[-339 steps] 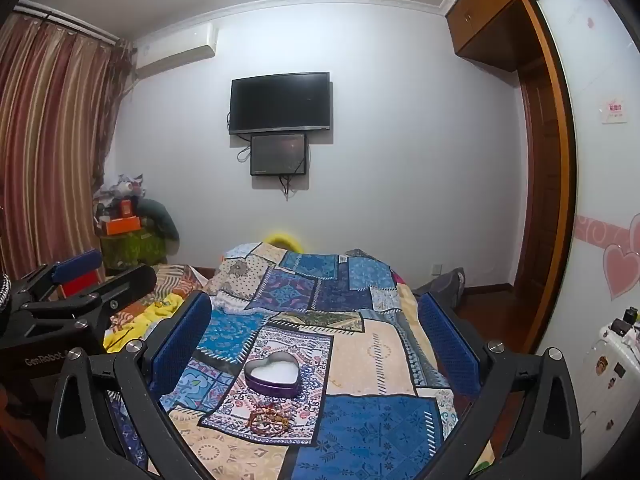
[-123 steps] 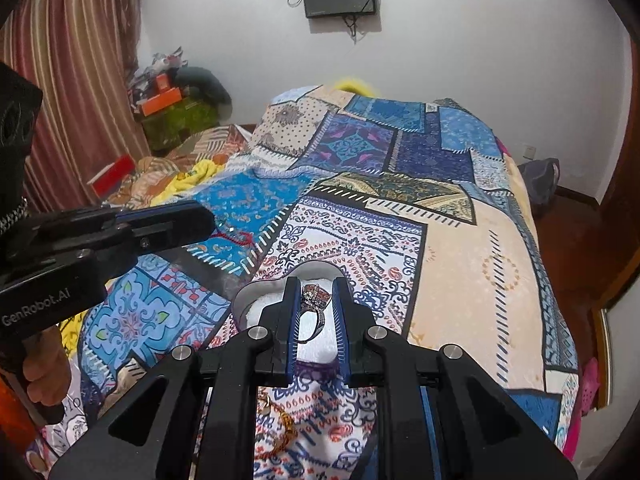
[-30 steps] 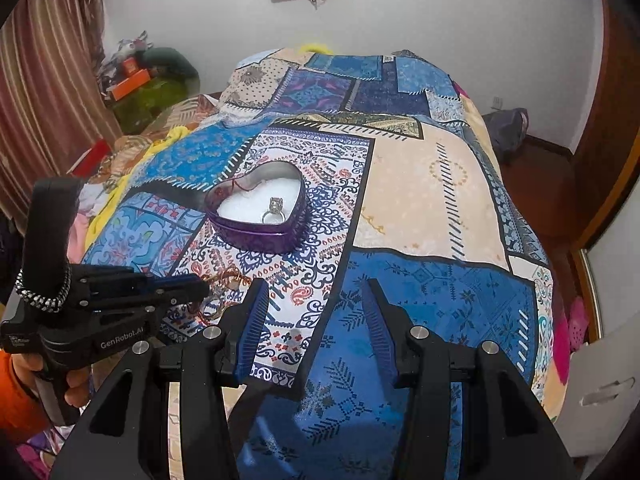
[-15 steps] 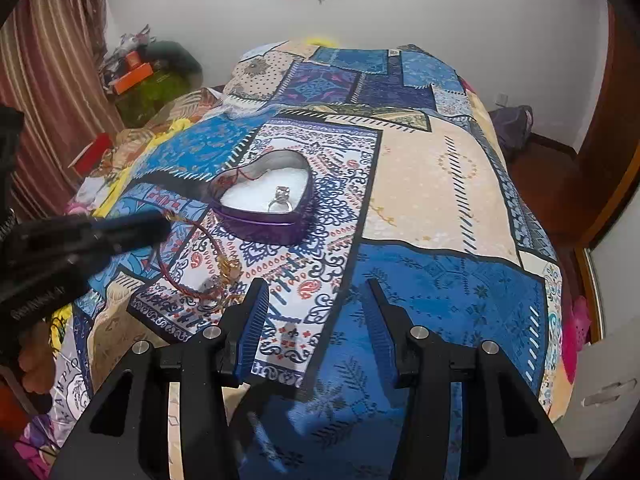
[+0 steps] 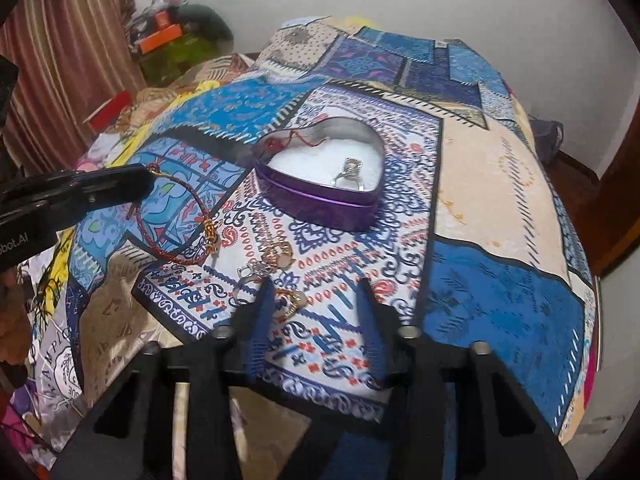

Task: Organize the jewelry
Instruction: 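Carry the bracelet and the ring over the tin with both tools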

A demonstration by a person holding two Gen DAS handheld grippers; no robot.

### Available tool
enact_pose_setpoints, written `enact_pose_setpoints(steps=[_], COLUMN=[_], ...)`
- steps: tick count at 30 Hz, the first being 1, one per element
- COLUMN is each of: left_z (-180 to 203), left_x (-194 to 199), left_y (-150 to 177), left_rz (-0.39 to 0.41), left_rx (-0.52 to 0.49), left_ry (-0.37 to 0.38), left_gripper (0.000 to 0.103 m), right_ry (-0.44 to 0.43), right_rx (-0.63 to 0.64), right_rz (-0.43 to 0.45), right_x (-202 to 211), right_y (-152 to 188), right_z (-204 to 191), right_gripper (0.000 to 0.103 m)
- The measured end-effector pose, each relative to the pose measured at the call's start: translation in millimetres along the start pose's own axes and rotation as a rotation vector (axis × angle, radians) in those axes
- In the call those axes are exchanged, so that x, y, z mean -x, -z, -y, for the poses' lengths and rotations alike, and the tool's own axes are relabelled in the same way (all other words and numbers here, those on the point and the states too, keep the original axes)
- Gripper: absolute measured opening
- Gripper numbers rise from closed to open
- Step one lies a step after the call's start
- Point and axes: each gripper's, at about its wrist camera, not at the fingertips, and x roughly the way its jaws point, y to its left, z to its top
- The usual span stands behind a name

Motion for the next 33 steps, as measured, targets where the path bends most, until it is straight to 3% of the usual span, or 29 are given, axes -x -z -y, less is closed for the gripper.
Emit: enact_pose_setpoints(steps=[6, 18, 33], left_z=[-3.4, 13.5, 32.6], left_x=[0.3, 8.7, 9.1], left_y=[0.1, -19.0, -53.9], left_rz=[0.006, 0.057, 0.132], left_rx=[-0.002, -0.031, -0.082], left_ry=[0.002, 0.021, 0.046], left_gripper=[0.005, 0.005, 0.005], right_ry=[-0.022, -0.022, 0.005], right_rx=[0.028, 0.003, -0.061], right_rz=[-0.023, 0.017, 0.153], right_x=[-6.0, 5.4, 35.8], right_y=[2.4, 0.6, -28.5], right_z=[-5.4, 0.2, 18.8], right_gripper=[0.01, 0.008, 0.008])
